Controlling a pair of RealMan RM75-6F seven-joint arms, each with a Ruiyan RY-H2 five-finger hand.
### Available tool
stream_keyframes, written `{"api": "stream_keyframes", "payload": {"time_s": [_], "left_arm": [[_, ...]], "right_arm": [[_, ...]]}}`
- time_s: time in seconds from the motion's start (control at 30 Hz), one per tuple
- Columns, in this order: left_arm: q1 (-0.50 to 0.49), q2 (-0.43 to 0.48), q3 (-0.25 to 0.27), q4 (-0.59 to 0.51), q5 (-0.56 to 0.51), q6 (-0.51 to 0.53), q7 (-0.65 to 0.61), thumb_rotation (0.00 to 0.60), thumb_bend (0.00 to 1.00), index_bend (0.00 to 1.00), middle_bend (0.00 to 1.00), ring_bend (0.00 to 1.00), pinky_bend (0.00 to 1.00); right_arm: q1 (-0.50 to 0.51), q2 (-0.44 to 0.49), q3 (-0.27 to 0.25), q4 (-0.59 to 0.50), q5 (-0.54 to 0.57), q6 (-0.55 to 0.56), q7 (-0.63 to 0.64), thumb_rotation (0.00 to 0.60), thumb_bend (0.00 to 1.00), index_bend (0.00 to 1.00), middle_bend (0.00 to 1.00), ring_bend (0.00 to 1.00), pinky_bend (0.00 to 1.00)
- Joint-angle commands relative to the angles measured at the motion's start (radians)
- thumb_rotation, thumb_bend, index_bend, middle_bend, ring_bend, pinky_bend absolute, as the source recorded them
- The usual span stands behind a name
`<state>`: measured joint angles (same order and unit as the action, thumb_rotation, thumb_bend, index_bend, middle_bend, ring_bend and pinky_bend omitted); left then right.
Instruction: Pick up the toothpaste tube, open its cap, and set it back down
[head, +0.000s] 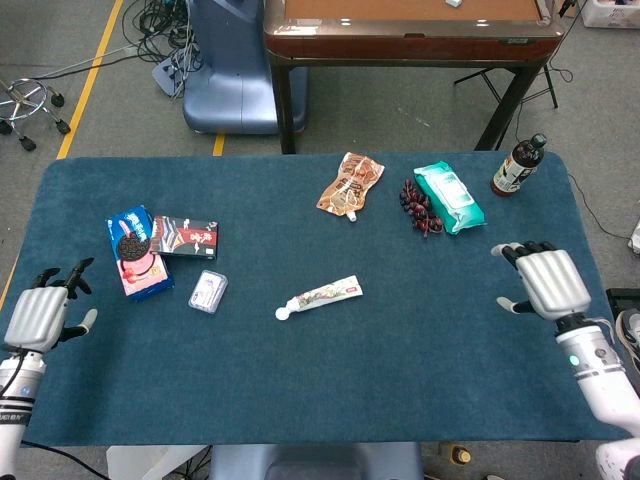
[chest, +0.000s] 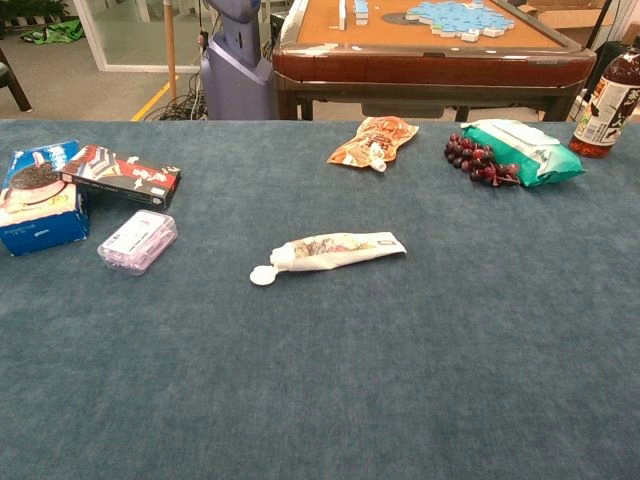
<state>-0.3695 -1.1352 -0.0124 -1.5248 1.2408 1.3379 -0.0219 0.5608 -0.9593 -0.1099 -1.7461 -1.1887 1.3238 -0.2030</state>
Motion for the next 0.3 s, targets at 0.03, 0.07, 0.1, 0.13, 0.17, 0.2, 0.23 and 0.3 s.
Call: {"api": "stream_keyframes", "payload": {"time_s": [0.03,0.07,0.1,0.13,0.17,0.2,0.23,0.3], "left_arm": [[0.056,-0.036,0.006,0.045,0.052,0.084,-0.039,0.6,0.31,0.1,0.41,0.42,0.11],[0.068,-0.044,0.007,0.056,0.066,0.104,-0.043,0.6,0.31,0.1,0.41,0.42,0.11],[0.081,-0.051,0.009,0.064,0.077,0.123,-0.045,0.6,0.31,0.1,0.41,0.41,0.11],[0.096,-0.058,0.012,0.07,0.091,0.143,-0.046,0.6,0.31,0.11,0.41,0.41,0.11],[0.106,-0.062,0.015,0.07,0.099,0.157,-0.046,0.6,0.31,0.11,0.41,0.41,0.11],[0.117,-0.066,0.016,0.069,0.108,0.17,-0.044,0.6,0.31,0.12,0.41,0.41,0.11],[0.129,-0.069,0.02,0.065,0.121,0.184,-0.043,0.6,0.31,0.12,0.41,0.41,0.11],[0.143,-0.071,0.026,0.055,0.139,0.198,-0.039,0.6,0.31,0.12,0.41,0.41,0.11]], "right_arm": [[-0.108,-0.024,-0.019,0.01,-0.068,0.113,0.011,0.6,0.11,0.34,0.41,0.34,0.38],[-0.129,-0.033,-0.019,0.015,-0.08,0.136,0.013,0.6,0.11,0.35,0.42,0.35,0.39],[-0.15,-0.043,-0.021,0.022,-0.095,0.157,0.015,0.6,0.11,0.37,0.43,0.36,0.39],[-0.177,-0.058,-0.023,0.033,-0.11,0.183,0.021,0.6,0.11,0.37,0.44,0.36,0.4],[-0.195,-0.07,-0.023,0.039,-0.119,0.2,0.026,0.6,0.11,0.38,0.44,0.37,0.4],[-0.212,-0.08,-0.024,0.047,-0.13,0.212,0.032,0.6,0.11,0.39,0.44,0.37,0.4],[-0.231,-0.091,-0.024,0.054,-0.143,0.226,0.042,0.6,0.11,0.4,0.45,0.38,0.4],[-0.257,-0.102,-0.022,0.059,-0.153,0.242,0.043,0.6,0.11,0.41,0.45,0.38,0.4]]}}
